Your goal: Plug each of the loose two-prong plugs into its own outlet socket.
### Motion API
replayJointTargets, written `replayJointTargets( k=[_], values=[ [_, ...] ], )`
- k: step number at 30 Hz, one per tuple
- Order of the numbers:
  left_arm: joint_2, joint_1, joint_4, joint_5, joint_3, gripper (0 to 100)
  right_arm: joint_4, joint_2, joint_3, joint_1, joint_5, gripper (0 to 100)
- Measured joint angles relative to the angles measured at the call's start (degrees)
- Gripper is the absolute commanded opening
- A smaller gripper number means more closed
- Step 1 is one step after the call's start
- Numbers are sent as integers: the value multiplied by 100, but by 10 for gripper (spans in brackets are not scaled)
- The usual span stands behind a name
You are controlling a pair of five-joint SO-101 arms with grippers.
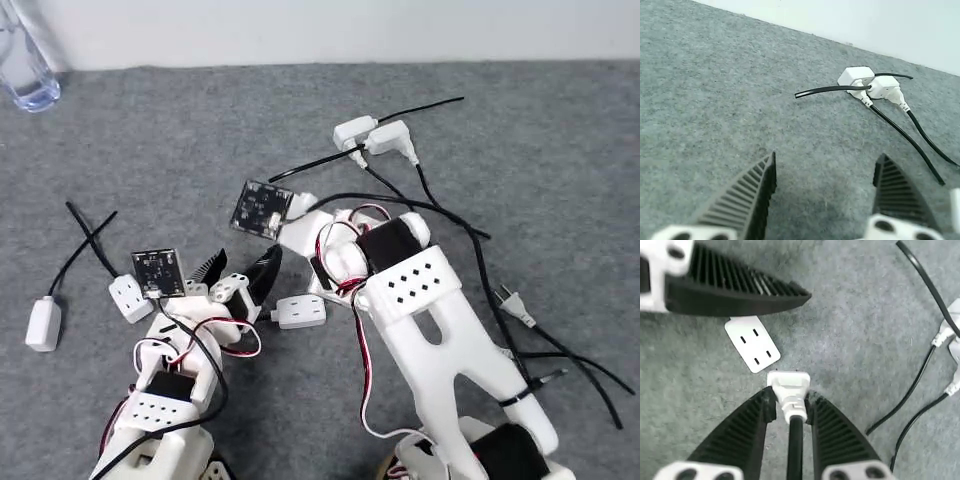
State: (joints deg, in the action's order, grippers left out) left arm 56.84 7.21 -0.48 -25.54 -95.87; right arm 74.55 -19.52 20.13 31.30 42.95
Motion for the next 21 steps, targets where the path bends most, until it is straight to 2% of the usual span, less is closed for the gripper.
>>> replayJointTargets(
  k=[5, 10, 15, 18, 21],
  values=[
    [0, -9, 0, 0, 0, 302, -404, 0, 536, 0, 440, 8],
    [0, -527, 0, 114, 0, 299, -466, 0, 818, 237, 1319, 8],
    [-18, -730, 105, 1160, -62, 298, -475, 0, 818, 281, 2022, 8],
    [-18, -809, 255, 1873, -62, 298, -475, 264, 818, 281, 2233, 8],
    [-18, -800, 281, 2215, -62, 298, -475, 818, 712, 281, 2286, 8]
  ],
)
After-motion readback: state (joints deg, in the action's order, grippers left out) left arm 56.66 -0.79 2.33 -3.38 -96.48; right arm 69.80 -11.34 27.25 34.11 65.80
